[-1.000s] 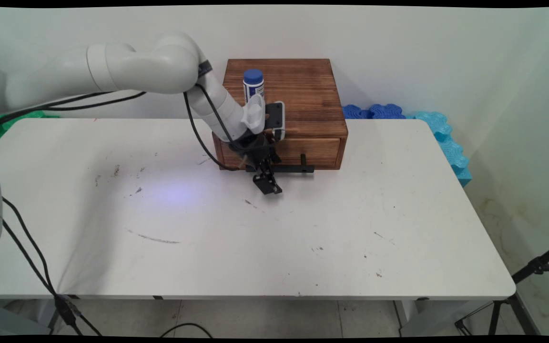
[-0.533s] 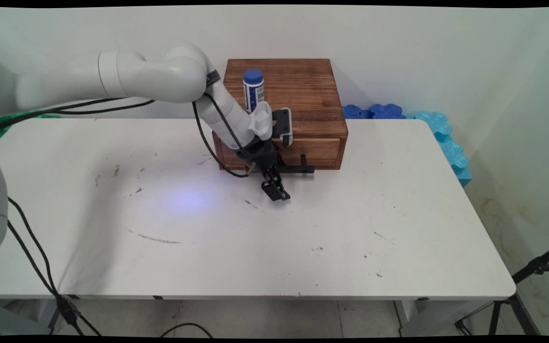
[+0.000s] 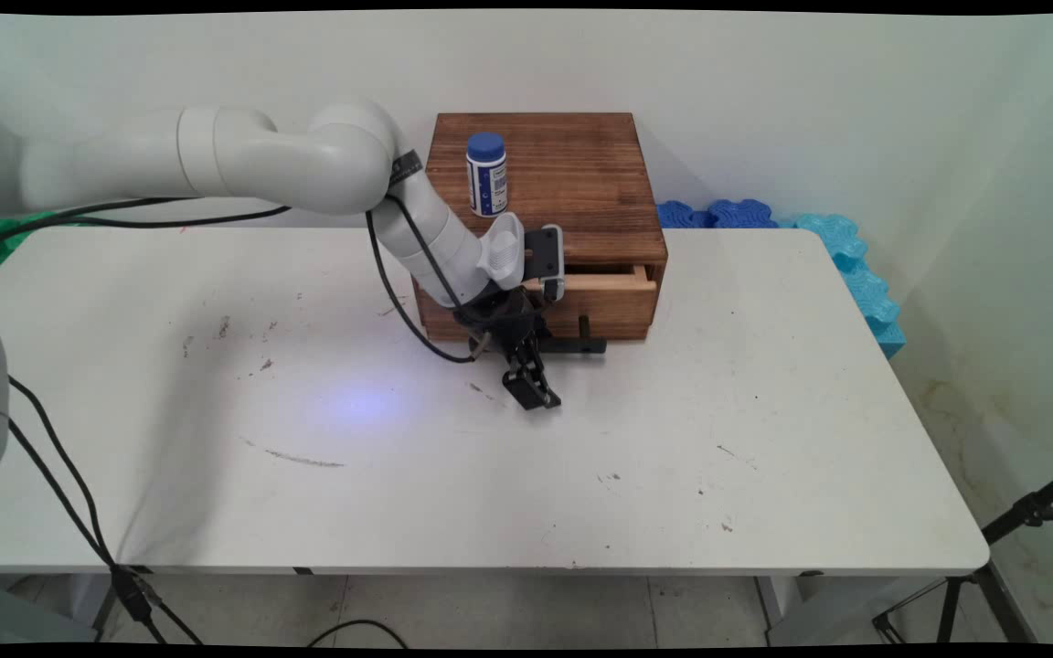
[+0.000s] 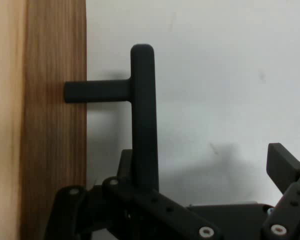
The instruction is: Open the drawer
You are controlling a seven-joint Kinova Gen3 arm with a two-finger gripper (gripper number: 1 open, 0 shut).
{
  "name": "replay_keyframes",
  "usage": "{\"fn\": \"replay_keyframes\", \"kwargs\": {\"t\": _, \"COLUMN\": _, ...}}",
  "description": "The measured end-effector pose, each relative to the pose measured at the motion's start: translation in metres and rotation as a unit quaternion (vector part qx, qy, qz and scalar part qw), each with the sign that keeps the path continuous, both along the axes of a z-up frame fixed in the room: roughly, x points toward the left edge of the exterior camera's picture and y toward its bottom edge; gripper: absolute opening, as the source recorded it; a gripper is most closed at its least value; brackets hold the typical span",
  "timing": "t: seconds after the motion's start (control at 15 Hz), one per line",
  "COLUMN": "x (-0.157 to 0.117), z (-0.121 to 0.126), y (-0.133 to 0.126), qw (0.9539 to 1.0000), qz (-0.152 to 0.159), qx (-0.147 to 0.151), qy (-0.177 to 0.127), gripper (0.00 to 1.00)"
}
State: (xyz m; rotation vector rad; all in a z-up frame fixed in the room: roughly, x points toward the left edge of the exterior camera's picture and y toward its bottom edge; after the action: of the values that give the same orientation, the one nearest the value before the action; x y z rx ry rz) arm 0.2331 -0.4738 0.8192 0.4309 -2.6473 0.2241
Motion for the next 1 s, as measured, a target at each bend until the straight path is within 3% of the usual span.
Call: {"fn": "replay_keyframes", "kwargs": {"t": 1.0, "x": -0.020, "z": -0.003, "y": 0.069, "qw": 0.9999, "qz": -0.005, "qx": 0.002, "qy": -0.010, "gripper": 1.00}}
